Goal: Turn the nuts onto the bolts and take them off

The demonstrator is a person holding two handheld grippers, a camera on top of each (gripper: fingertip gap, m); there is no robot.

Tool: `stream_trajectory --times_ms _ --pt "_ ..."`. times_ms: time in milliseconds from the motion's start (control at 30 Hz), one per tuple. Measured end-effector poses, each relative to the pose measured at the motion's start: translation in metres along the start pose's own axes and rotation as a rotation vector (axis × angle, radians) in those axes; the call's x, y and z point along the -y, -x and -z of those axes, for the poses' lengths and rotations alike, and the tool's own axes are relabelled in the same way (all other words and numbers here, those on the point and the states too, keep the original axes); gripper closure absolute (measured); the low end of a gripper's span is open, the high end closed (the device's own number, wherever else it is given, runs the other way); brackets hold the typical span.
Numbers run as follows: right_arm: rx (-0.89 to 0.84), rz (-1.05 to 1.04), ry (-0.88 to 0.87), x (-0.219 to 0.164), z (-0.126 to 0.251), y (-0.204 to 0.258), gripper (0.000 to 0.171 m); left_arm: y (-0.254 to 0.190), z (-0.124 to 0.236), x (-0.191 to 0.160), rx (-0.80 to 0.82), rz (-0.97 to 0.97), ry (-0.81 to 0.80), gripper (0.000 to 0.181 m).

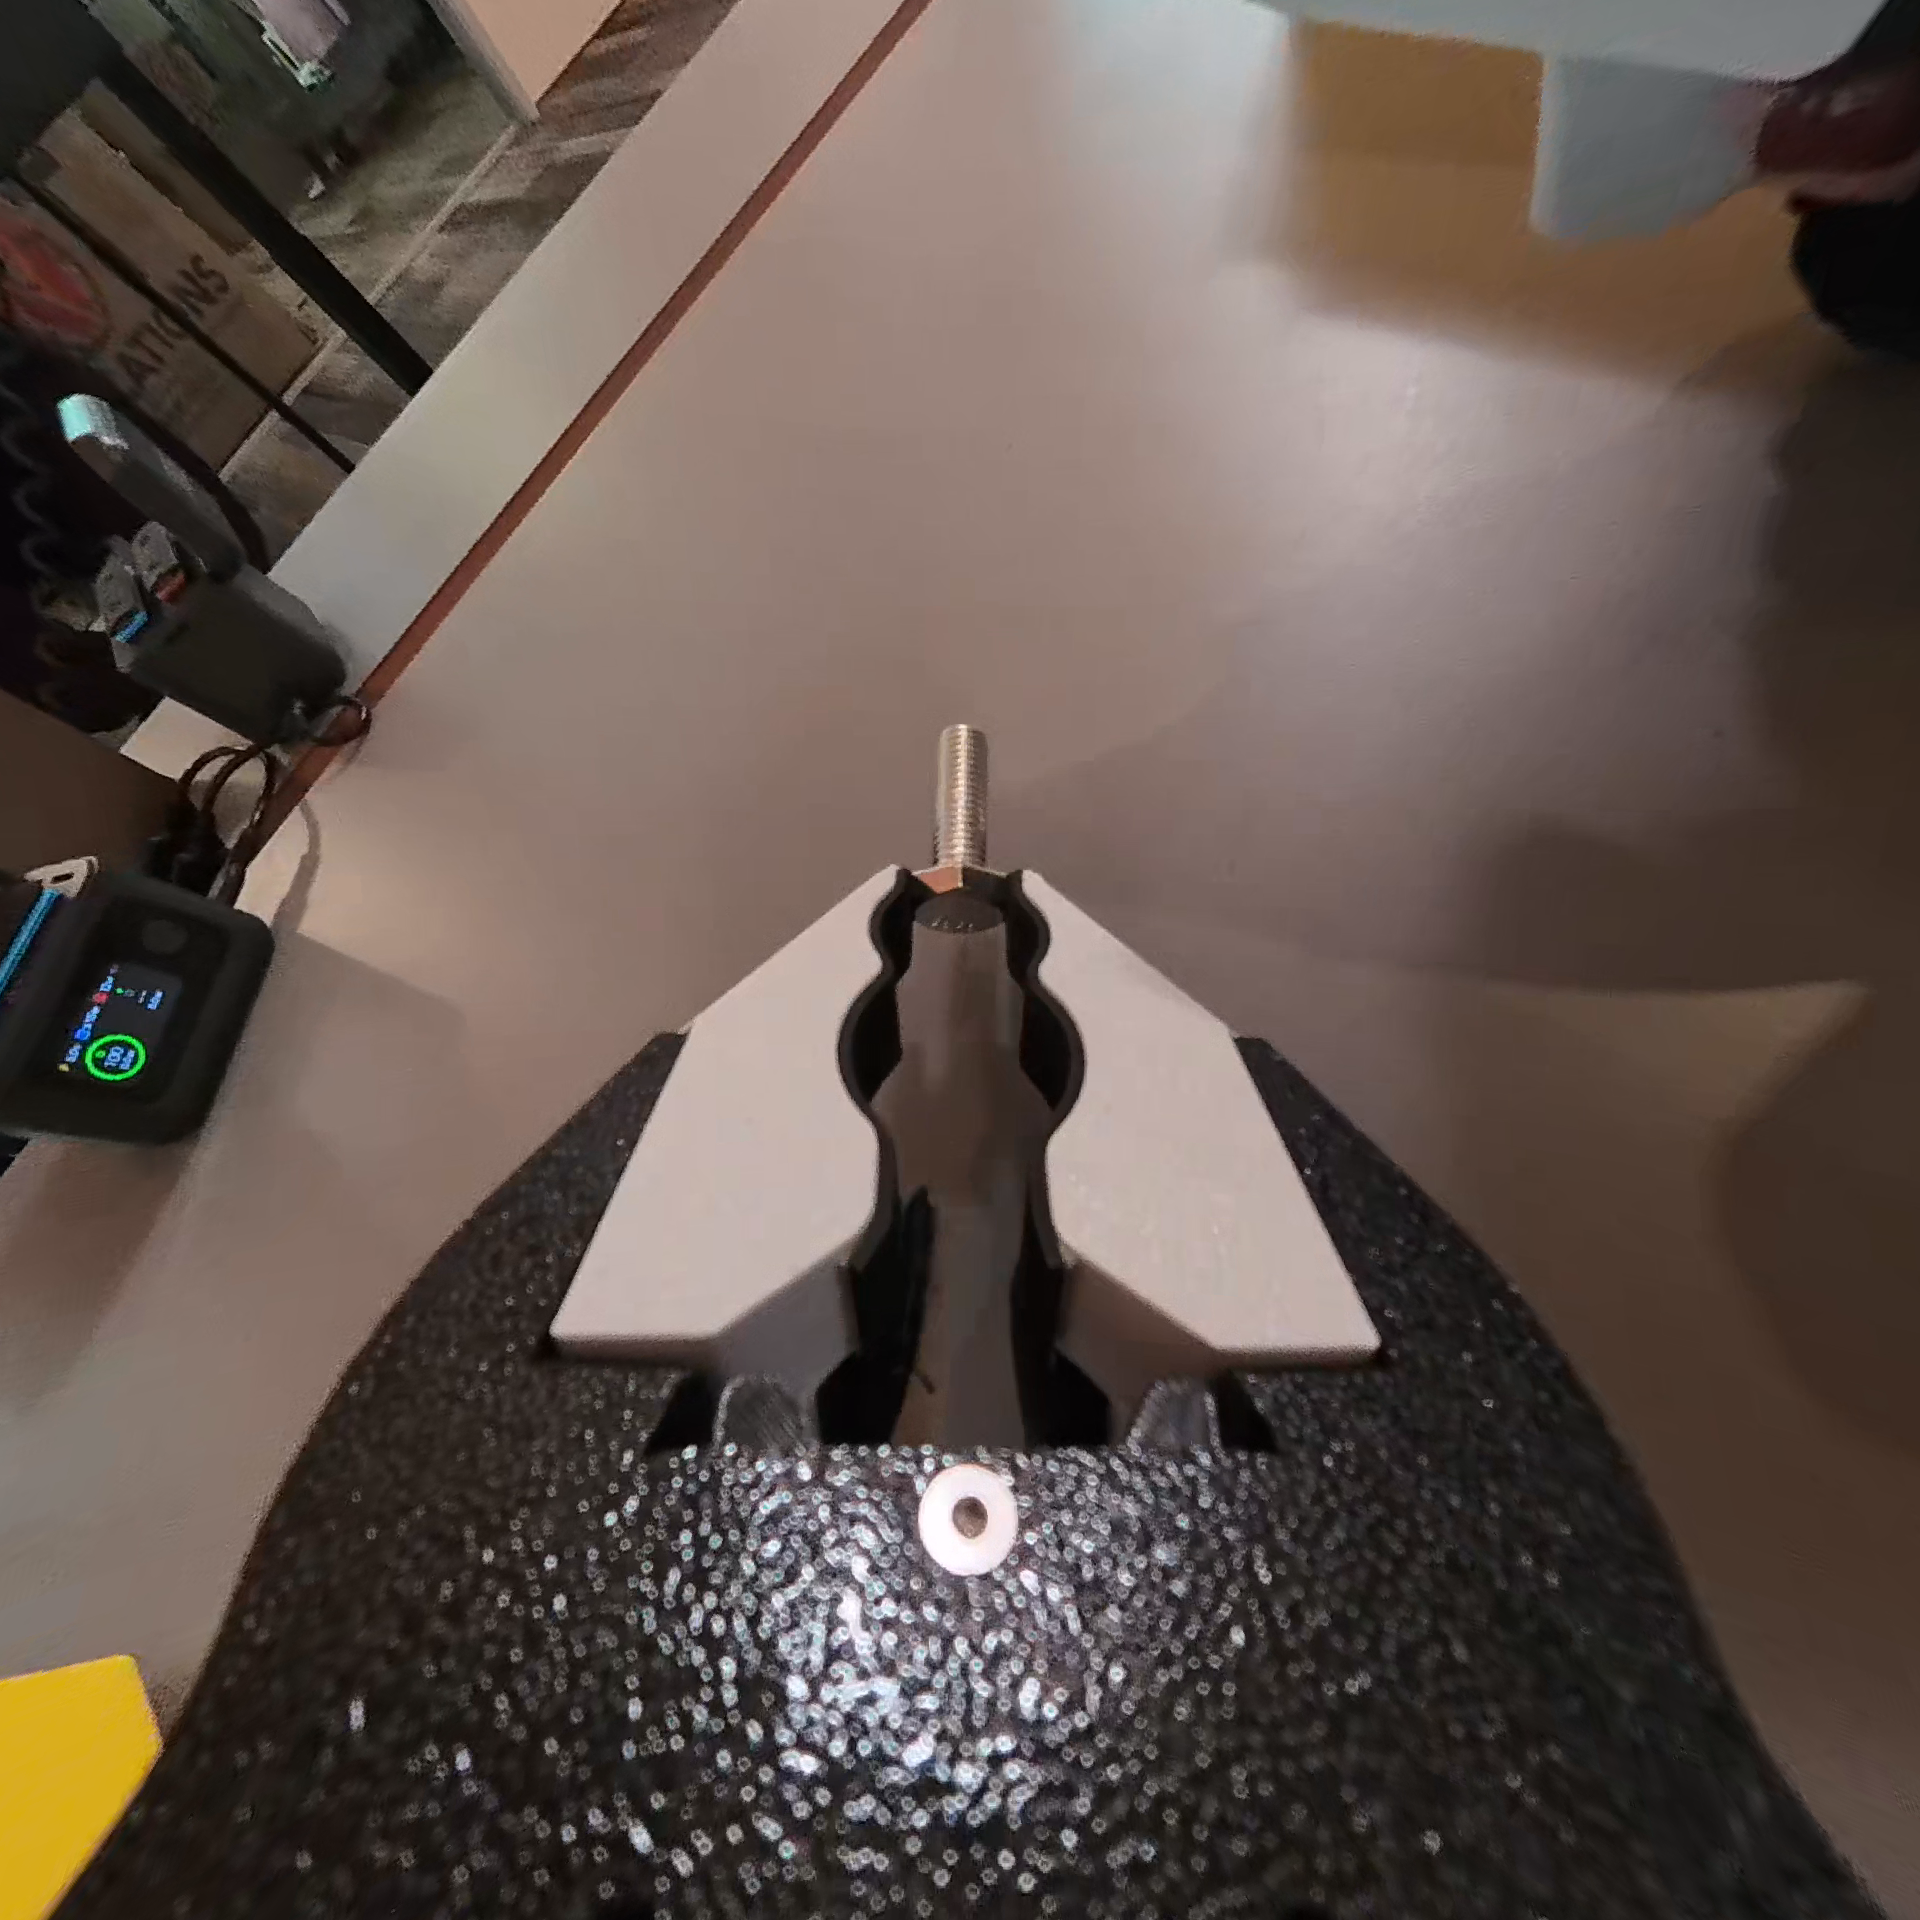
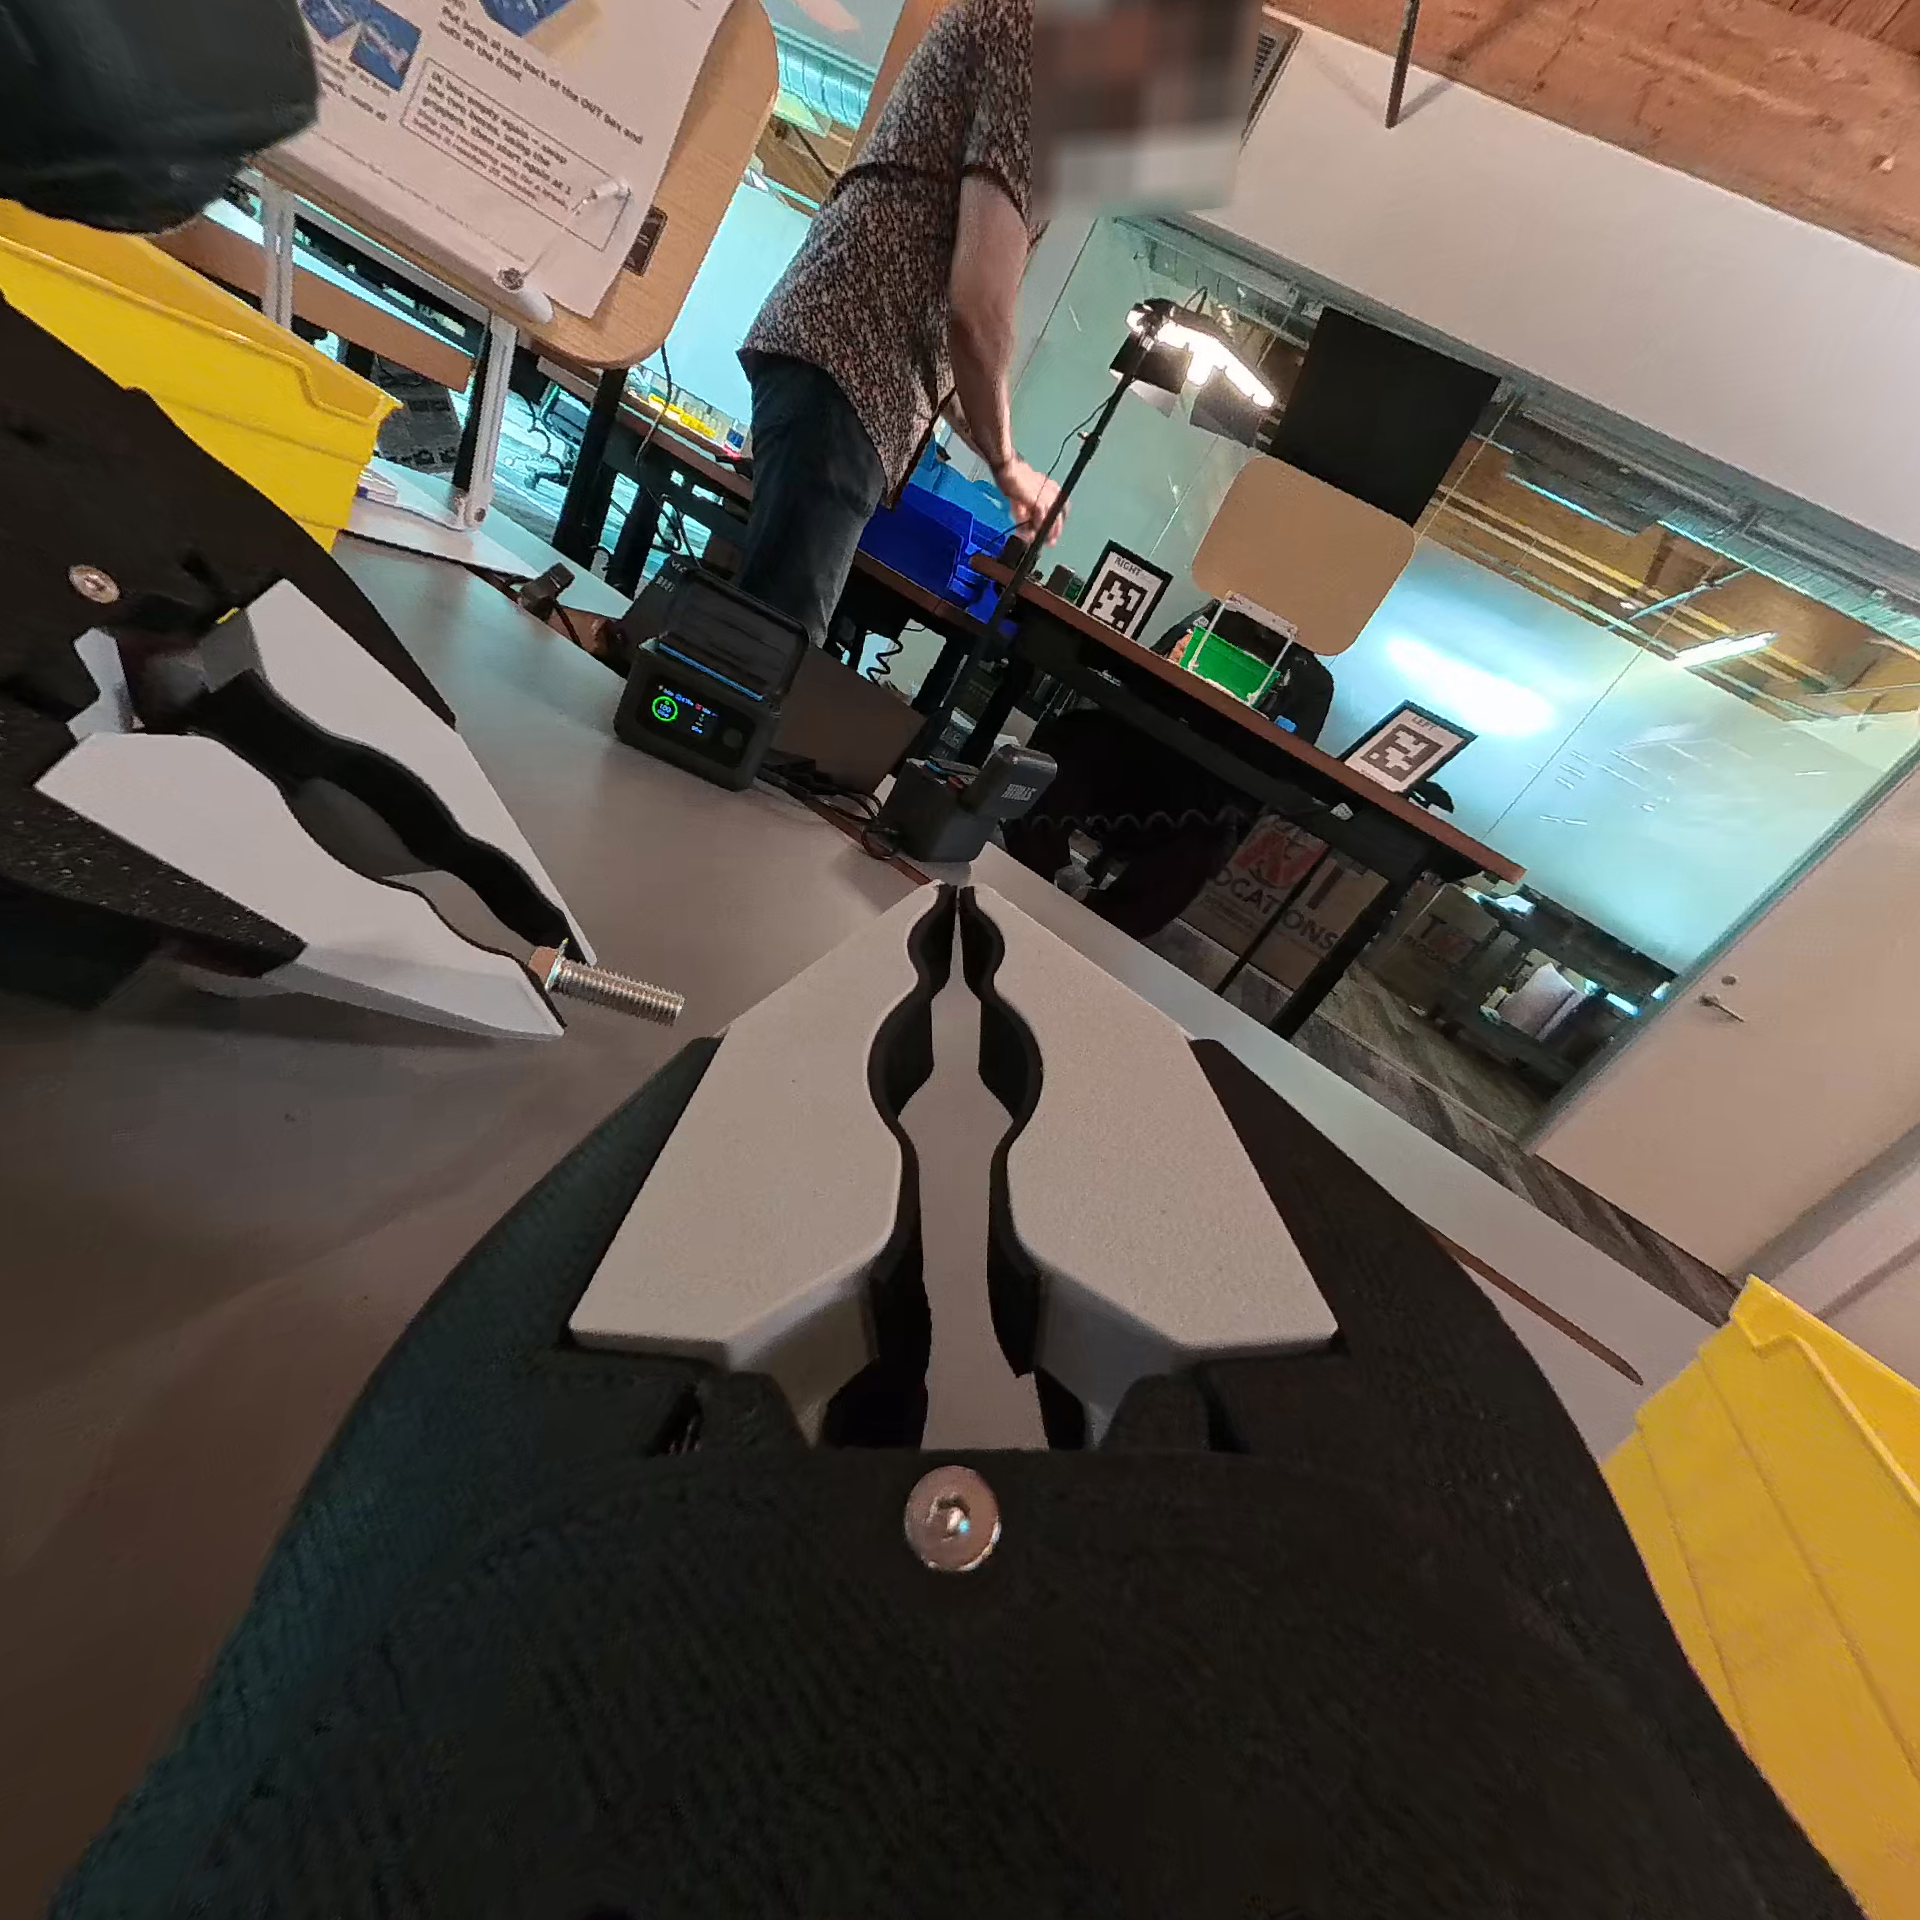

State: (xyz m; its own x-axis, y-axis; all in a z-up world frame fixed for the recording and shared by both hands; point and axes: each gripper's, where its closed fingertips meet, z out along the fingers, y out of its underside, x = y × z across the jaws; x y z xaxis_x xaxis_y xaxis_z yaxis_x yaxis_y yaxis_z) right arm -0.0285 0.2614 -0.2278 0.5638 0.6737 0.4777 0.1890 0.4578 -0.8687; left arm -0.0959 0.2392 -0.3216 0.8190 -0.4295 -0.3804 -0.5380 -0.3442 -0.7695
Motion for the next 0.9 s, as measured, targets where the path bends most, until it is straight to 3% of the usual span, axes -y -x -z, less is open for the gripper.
stream_trajectory --times_ms 900 --pt "-0.008 -0.069 -0.036 0.004 0.003 -0.007 0.171 0.012 0.0 -0.005 0.079 0.028 0.025 0.165"
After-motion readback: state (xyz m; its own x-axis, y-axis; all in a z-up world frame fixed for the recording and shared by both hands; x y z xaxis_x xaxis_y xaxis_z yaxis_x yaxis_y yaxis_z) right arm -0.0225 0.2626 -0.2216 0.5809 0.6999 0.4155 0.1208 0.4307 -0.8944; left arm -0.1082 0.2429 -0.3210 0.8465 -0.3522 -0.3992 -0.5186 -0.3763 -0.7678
